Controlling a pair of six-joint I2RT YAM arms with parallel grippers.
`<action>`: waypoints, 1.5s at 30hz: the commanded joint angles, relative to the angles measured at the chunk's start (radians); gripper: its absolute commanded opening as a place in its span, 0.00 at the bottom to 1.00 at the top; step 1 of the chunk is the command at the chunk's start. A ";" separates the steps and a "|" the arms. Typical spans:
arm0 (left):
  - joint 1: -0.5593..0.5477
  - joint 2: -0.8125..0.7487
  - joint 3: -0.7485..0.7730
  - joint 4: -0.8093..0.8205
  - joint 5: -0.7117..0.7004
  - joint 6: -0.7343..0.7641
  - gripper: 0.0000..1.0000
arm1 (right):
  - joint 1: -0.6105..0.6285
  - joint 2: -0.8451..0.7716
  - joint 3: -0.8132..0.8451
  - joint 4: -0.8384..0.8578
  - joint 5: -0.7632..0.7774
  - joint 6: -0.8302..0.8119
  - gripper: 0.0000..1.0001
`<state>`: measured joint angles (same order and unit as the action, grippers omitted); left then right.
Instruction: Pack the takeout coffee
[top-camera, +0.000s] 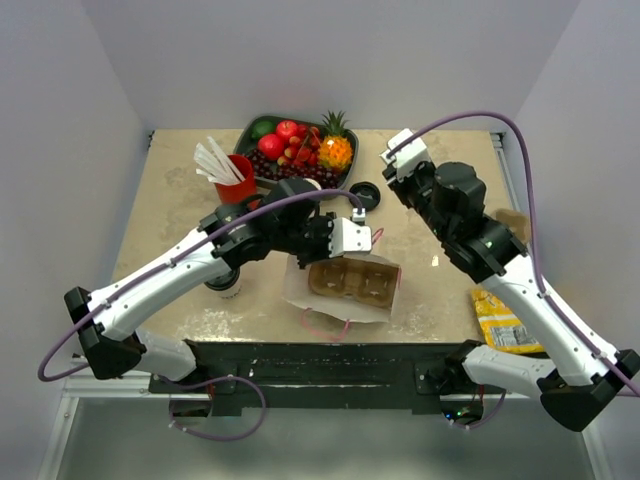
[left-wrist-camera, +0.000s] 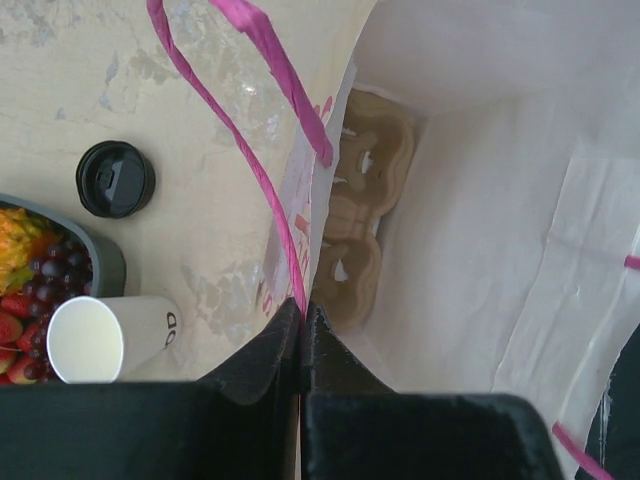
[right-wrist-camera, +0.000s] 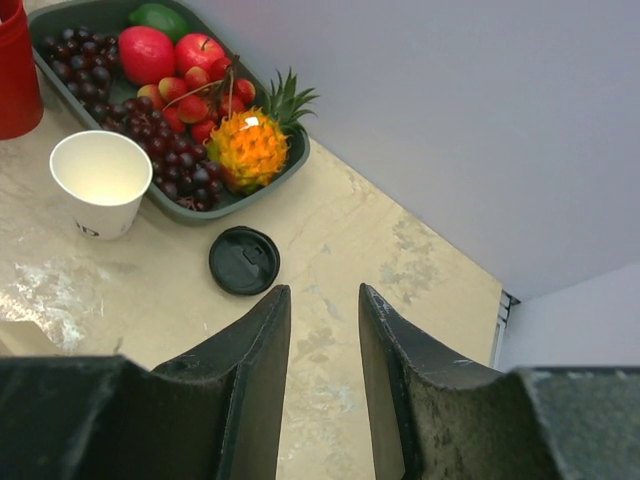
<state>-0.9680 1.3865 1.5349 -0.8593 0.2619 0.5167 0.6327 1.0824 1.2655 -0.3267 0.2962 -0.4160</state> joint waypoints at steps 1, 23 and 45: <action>0.032 0.026 0.099 -0.015 0.043 -0.030 0.00 | -0.013 -0.015 0.100 0.025 -0.006 0.014 0.38; 0.428 0.139 0.363 0.069 0.240 -0.330 0.71 | -0.061 0.048 0.333 -0.166 -0.390 -0.029 0.69; 1.365 -0.161 0.258 0.342 -0.162 -0.787 0.90 | 0.426 0.819 0.712 0.001 -0.625 0.382 0.99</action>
<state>0.2764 1.2430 1.7306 -0.6060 0.0662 -0.1368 0.9813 1.8374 1.8835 -0.4042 -0.3767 -0.1287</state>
